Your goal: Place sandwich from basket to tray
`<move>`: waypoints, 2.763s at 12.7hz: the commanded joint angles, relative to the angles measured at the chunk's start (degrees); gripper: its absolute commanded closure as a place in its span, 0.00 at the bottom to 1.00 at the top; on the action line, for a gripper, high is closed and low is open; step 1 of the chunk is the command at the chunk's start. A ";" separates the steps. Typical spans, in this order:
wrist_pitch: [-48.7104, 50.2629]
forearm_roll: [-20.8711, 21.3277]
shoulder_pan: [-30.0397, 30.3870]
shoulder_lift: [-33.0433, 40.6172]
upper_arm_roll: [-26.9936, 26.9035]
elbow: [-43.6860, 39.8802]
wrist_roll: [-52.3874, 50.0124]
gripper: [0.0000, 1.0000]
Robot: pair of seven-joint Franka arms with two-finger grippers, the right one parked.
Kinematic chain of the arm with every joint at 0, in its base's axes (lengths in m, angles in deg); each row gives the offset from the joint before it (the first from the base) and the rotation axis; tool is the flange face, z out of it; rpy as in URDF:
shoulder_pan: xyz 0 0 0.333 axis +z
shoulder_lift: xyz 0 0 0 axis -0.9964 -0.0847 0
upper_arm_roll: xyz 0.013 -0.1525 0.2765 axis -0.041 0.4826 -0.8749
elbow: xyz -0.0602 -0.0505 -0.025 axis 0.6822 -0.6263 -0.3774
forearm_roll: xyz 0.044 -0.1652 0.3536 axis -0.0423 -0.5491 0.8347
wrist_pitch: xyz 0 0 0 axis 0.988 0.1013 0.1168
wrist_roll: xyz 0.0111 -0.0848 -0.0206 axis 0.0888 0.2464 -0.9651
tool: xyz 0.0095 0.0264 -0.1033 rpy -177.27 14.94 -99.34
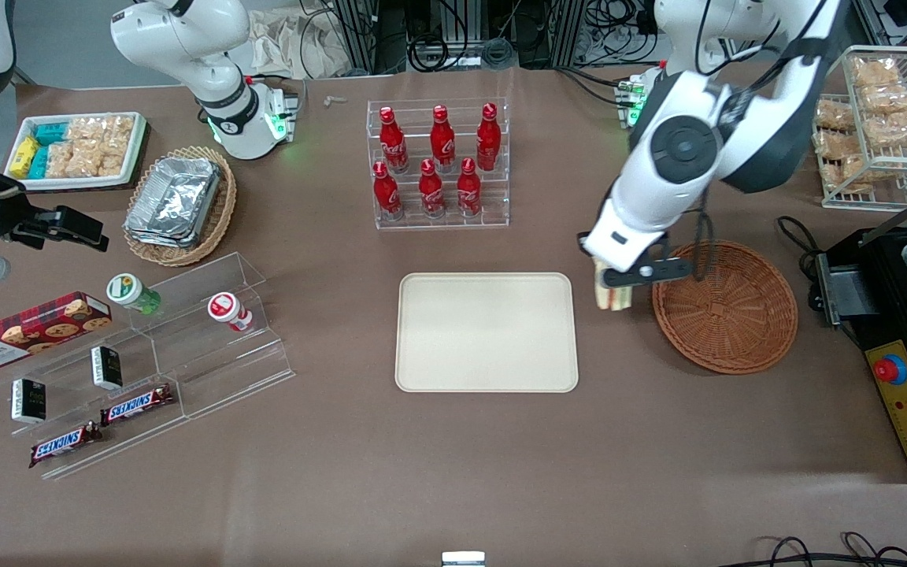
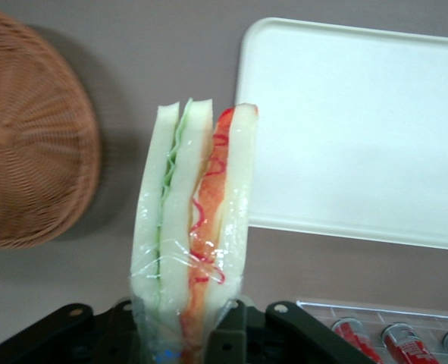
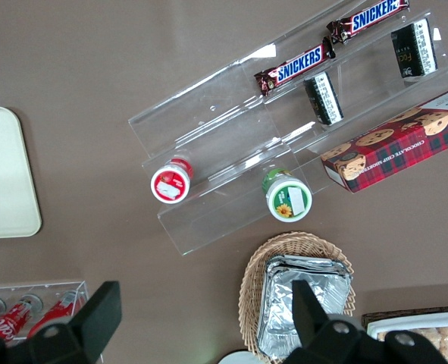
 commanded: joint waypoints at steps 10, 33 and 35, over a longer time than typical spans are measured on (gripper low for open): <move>-16.20 10.50 -4.53 -22.75 -0.12 -4.31 -0.03 1.00; 4.17 5.16 3.54 -3.97 -0.12 -12.84 12.27 0.00; 6.63 2.53 6.18 0.33 -0.21 -12.93 13.59 0.00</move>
